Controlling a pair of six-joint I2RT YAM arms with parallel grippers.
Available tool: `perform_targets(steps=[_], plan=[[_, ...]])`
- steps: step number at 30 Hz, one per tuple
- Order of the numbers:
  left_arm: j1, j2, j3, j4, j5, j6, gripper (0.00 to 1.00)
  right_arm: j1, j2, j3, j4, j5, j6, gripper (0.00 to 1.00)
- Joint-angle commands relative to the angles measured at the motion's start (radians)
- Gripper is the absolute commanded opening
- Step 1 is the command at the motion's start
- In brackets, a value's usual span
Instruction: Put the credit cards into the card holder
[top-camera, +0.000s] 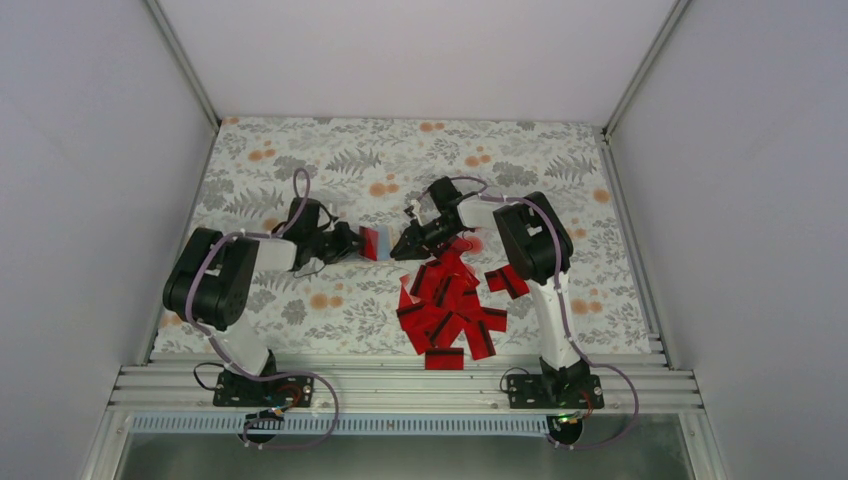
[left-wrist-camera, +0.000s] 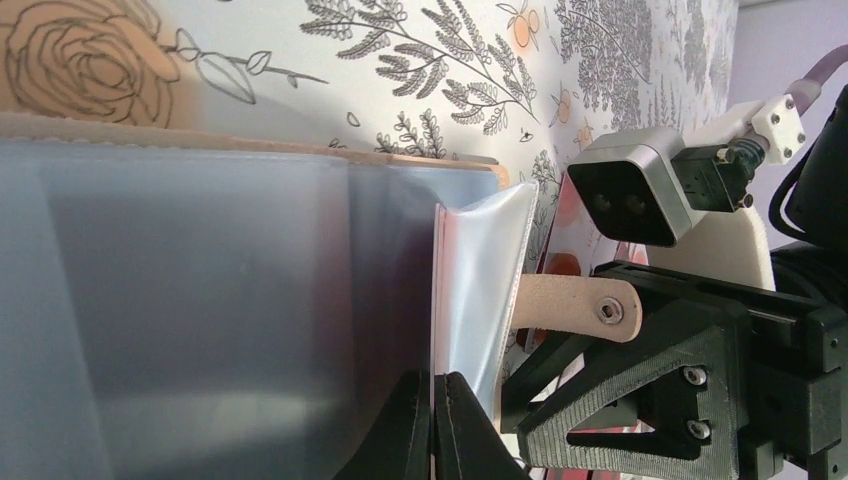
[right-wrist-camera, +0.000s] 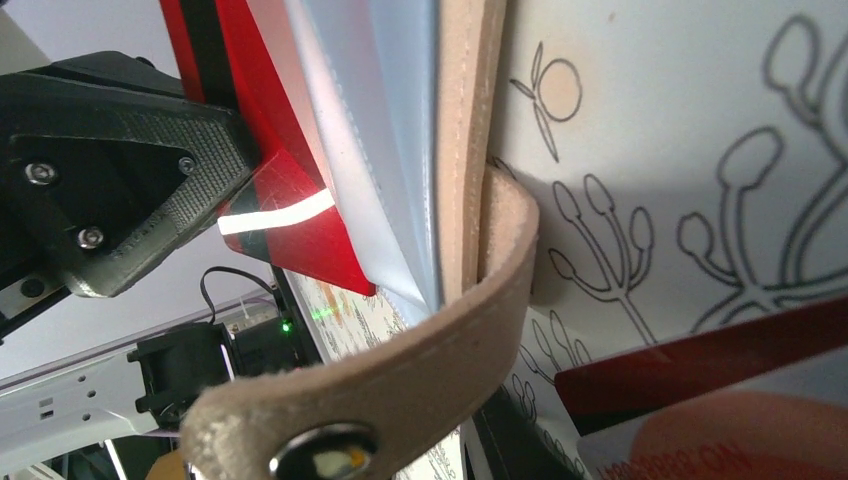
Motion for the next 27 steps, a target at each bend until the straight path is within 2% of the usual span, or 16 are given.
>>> perform_targets(steps=[1,4,11,15,22,27], plan=[[-0.021,-0.015,0.037,-0.123,-0.065,0.076,0.02,0.02,0.036,0.0,0.026,0.006,-0.014,0.17],[-0.021,-0.009,0.035,-0.118,-0.069,0.08,0.03,0.02,0.034,0.002,0.025,0.002,-0.015,0.17],[-0.021,-0.032,0.153,-0.308,-0.174,0.231,0.03,0.02,0.032,-0.005,0.021,0.003,-0.021,0.17],[-0.021,-0.023,0.196,-0.374,-0.186,0.295,0.03,0.019,0.032,-0.005,0.017,0.002,-0.026,0.17],[-0.02,-0.01,0.2,-0.404,-0.173,0.364,0.03,0.019,0.038,0.0,0.013,0.001,-0.027,0.17],[-0.025,0.006,0.169,-0.319,-0.106,0.346,0.03,0.02,0.042,0.002,0.012,0.001,-0.023,0.17]])
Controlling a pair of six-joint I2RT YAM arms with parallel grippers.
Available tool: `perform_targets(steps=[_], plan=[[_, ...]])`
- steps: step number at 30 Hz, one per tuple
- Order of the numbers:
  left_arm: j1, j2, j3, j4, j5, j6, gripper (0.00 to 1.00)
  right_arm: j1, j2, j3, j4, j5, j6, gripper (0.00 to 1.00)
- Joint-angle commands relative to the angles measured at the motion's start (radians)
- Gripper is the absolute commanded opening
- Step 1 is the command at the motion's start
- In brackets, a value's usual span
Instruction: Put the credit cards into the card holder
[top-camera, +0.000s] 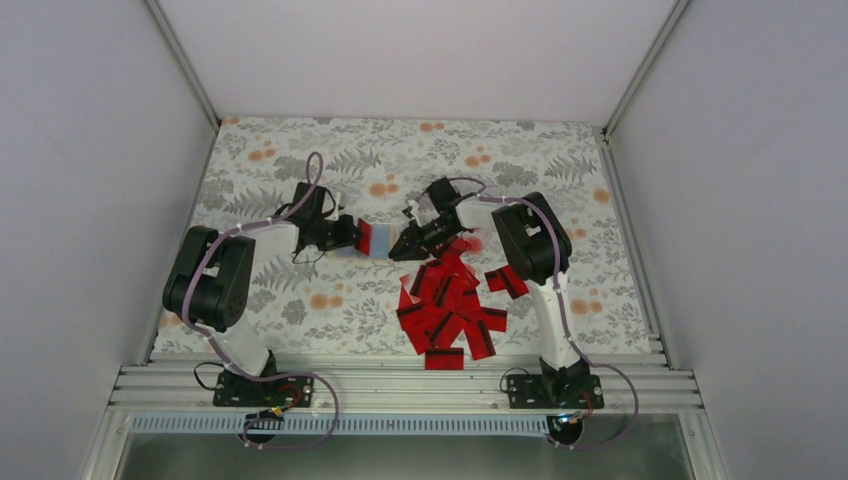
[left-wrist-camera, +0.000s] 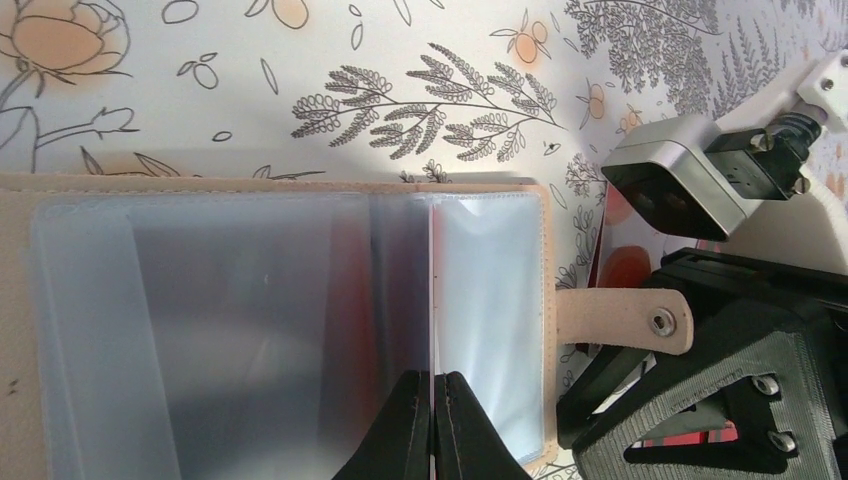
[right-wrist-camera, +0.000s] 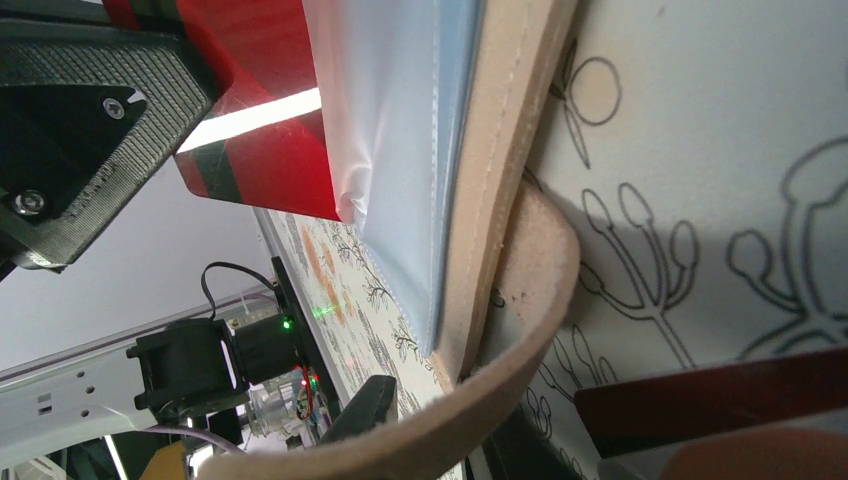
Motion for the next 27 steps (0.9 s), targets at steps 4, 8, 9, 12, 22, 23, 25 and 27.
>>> perform_targets(steps=[4,8,9,12,22,23,25,27], plan=[[-0.008,0.023,-0.043,0.094,0.04,0.003,0.03,0.014,0.035,-0.002,0.001,0.01,-0.017,0.17],[-0.007,0.022,-0.08,0.163,0.069,-0.012,0.03,0.015,0.033,-0.007,0.002,0.012,-0.016,0.17],[-0.007,0.024,-0.089,0.176,0.071,-0.014,0.03,0.016,0.033,-0.009,0.002,0.013,-0.015,0.17],[-0.007,0.035,-0.11,0.198,0.09,-0.024,0.03,0.018,0.032,-0.008,0.004,0.016,-0.014,0.17],[-0.007,0.03,-0.16,0.252,0.13,-0.111,0.04,0.022,0.037,-0.001,0.012,0.018,-0.001,0.17],[-0.007,0.035,-0.161,0.254,0.135,-0.117,0.04,0.024,0.038,0.0,0.013,0.019,0.001,0.17],[-0.008,0.044,-0.158,0.243,0.135,-0.121,0.07,0.023,0.038,0.002,0.013,0.02,0.003,0.17],[-0.008,0.041,-0.144,0.2,0.113,-0.112,0.13,0.025,0.035,0.0,0.013,0.022,0.003,0.17]])
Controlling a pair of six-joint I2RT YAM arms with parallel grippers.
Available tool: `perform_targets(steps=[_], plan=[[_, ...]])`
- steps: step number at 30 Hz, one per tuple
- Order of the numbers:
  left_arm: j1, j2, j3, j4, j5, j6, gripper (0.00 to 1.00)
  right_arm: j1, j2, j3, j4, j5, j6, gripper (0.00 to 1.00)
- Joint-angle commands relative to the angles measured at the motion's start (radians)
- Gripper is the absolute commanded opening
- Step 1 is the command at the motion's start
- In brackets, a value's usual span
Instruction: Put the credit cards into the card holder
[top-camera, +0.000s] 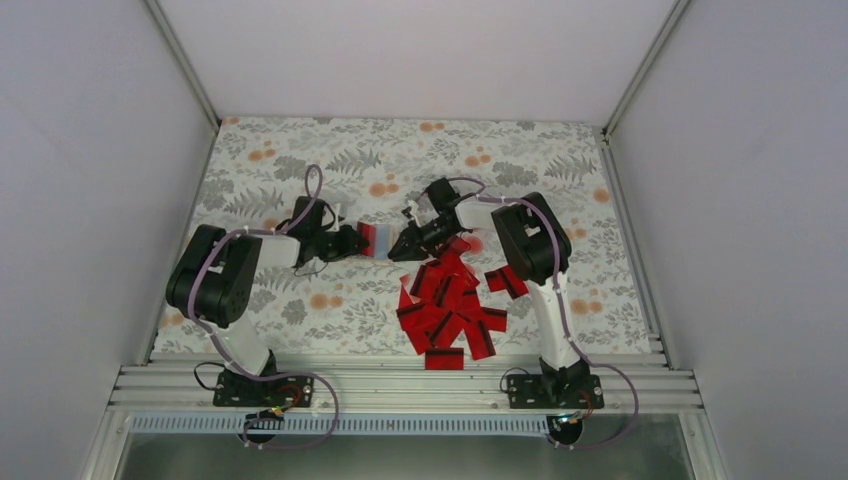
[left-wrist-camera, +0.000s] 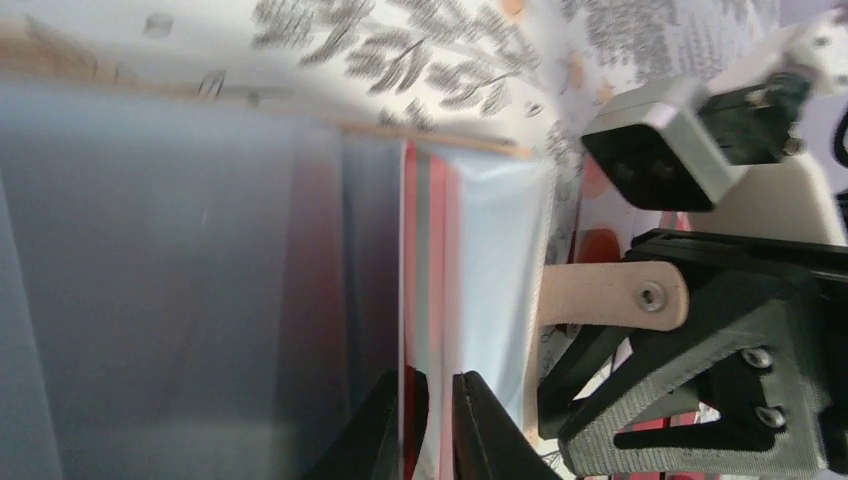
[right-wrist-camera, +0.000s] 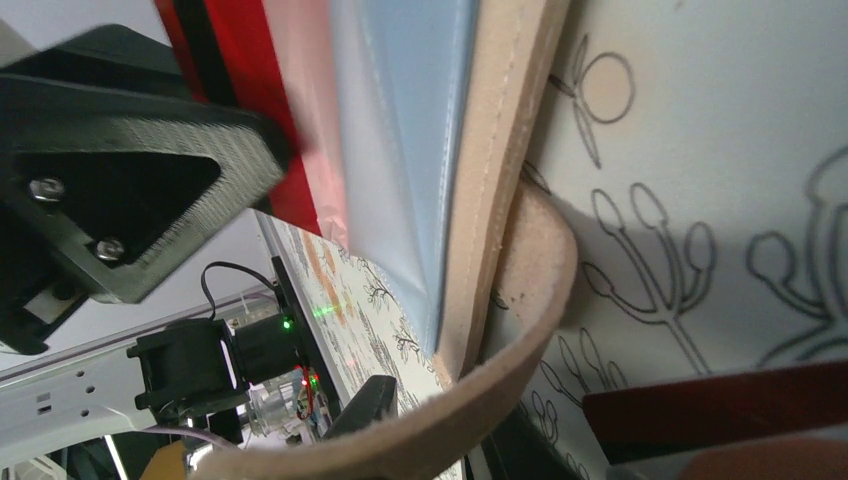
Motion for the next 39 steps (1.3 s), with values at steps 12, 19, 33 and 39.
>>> perform_targets(steps=[12,19,33,39], plan=[[-0.012,-0.027,0.138,-0.399,-0.15,0.125,0.5,0.023,0.003,-0.003,0.001,0.036,-0.007,0.17],[-0.025,-0.022,0.219,-0.547,-0.237,0.167,0.65,0.024,-0.002,0.007,-0.005,0.038,-0.01,0.17],[-0.023,0.054,0.374,-0.756,-0.291,0.335,1.0,0.022,-0.003,0.022,-0.014,0.043,-0.013,0.17],[0.031,0.06,0.404,-0.772,-0.259,0.393,1.0,0.021,-0.007,0.025,-0.022,0.05,-0.014,0.17]])
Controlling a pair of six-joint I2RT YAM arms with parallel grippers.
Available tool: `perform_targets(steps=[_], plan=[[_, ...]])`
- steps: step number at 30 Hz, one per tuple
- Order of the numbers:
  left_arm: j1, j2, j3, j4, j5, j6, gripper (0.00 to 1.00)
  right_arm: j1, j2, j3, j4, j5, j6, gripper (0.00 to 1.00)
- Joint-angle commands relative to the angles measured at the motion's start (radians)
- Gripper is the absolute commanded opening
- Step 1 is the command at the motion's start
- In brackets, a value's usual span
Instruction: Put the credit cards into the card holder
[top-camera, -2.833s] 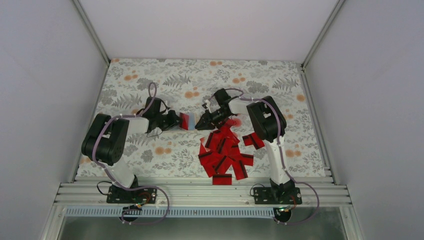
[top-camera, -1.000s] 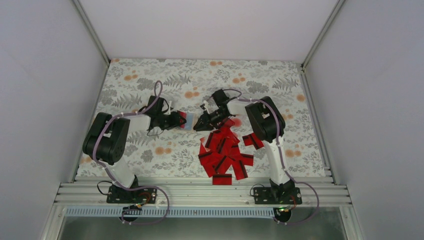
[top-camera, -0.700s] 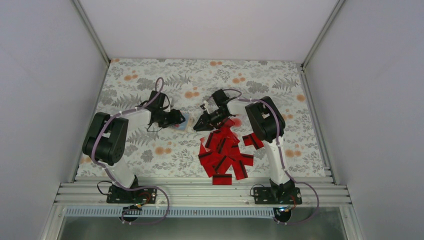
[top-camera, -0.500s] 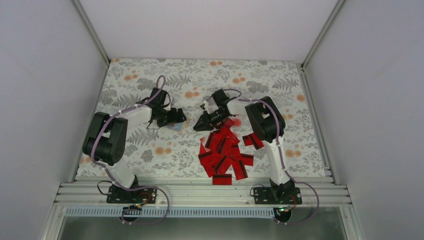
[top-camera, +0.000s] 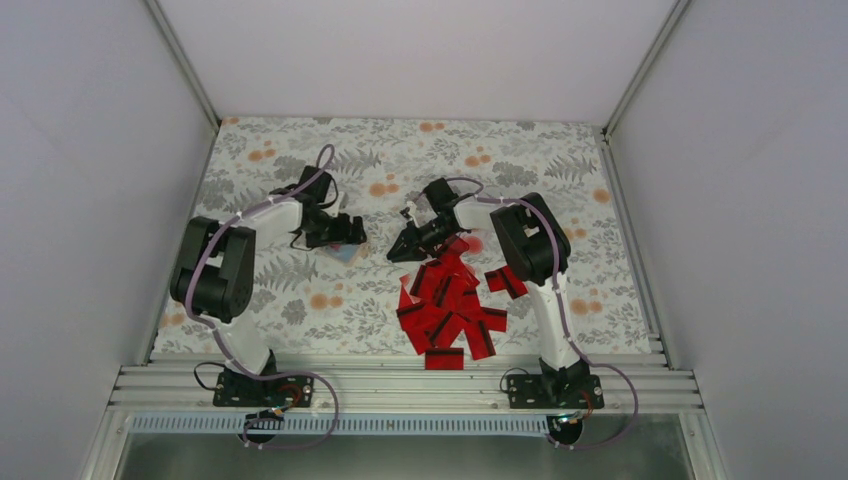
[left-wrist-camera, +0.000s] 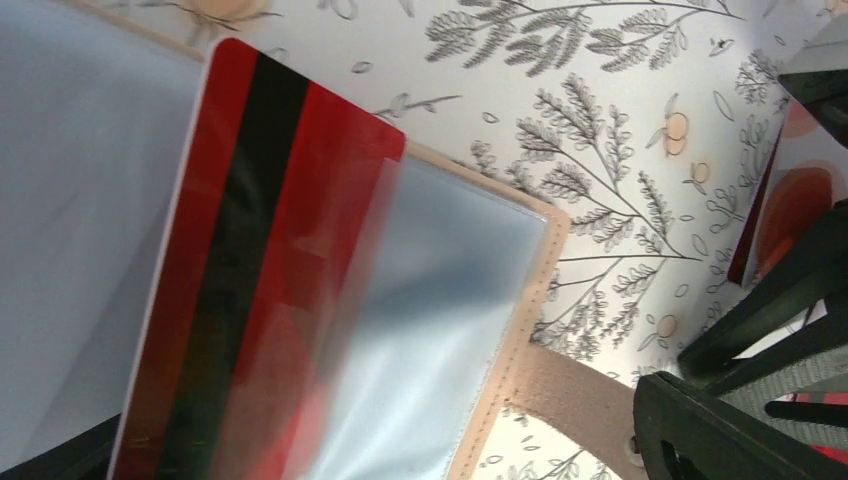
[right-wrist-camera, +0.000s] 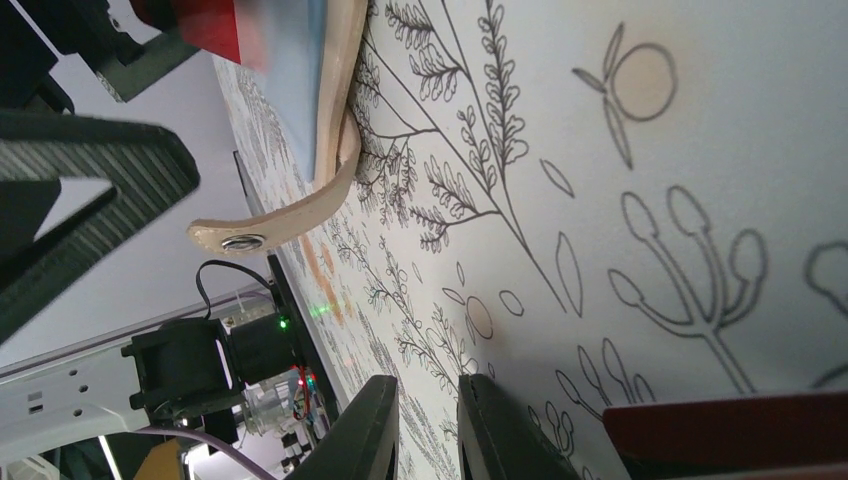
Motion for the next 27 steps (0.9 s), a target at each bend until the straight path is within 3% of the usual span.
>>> perform_targets(steps=[1,10,27], plan=[[0.041,0.024,0.034,-0.044,0.011,0.08,1.0,0.01,-0.007,0.02,-0.021,0.042,-0.013,0.17],[0.047,0.075,0.072,-0.073,-0.022,0.172,1.0,0.01,0.0,0.033,-0.032,0.047,-0.006,0.17],[0.049,-0.006,0.087,-0.205,-0.154,0.136,1.0,0.003,0.086,0.234,-0.148,0.079,-0.038,0.17]])
